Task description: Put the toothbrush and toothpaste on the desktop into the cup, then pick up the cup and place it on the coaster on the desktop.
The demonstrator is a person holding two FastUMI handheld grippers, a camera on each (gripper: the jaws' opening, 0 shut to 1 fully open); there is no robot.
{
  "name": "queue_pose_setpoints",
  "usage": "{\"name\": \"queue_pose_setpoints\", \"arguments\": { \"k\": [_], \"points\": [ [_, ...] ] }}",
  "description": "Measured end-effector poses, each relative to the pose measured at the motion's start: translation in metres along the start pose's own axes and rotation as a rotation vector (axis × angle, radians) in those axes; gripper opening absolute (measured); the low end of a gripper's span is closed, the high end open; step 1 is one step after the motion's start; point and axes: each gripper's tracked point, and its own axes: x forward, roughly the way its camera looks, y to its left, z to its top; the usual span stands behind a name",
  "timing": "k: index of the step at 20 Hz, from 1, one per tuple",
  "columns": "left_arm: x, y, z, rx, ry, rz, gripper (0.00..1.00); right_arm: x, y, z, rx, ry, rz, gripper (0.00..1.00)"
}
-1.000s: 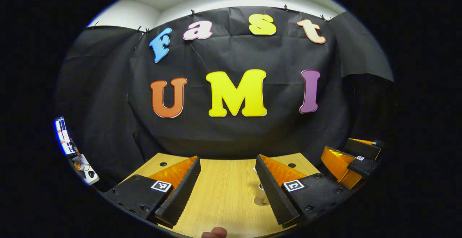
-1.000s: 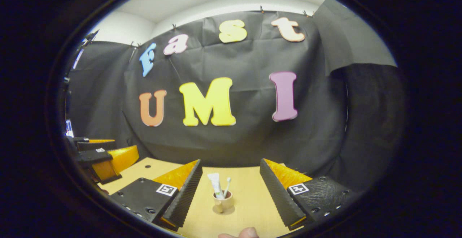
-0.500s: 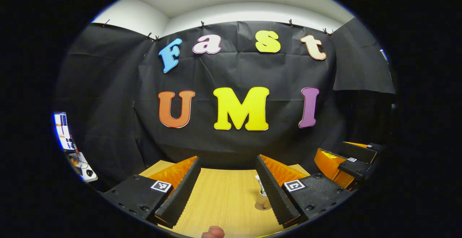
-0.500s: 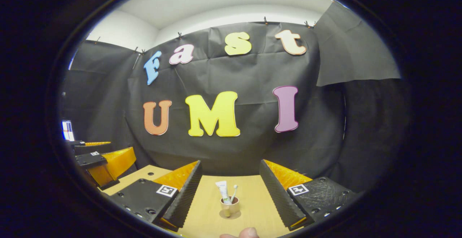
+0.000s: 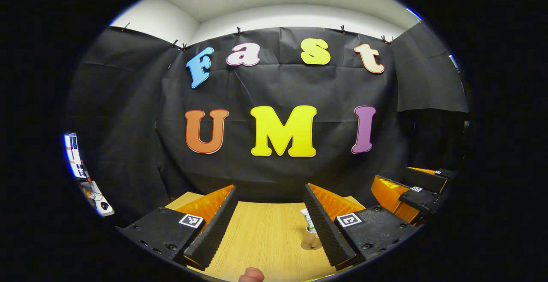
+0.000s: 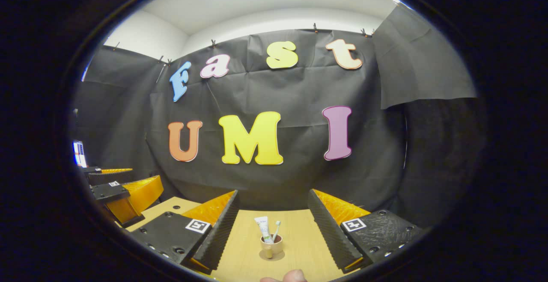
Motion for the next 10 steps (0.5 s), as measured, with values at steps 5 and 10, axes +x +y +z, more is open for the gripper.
{"name": "queue_pose_setpoints", "arguments": {
  "k": [5,10],
  "points": [
    [0.0024,-0.0018,0.0007,0.004,-0.002,0.000,0.97,0.0030,-0.0027,-0.0011,-0.005,0.010,-0.007,0.96],
    [0.0052,-0.0021,-0.0013,0.002,0.005,0.006,0.97,0.0053,-0.0039,0.0020,-0.013,0.004,-0.004,0.96]
  ]
}}
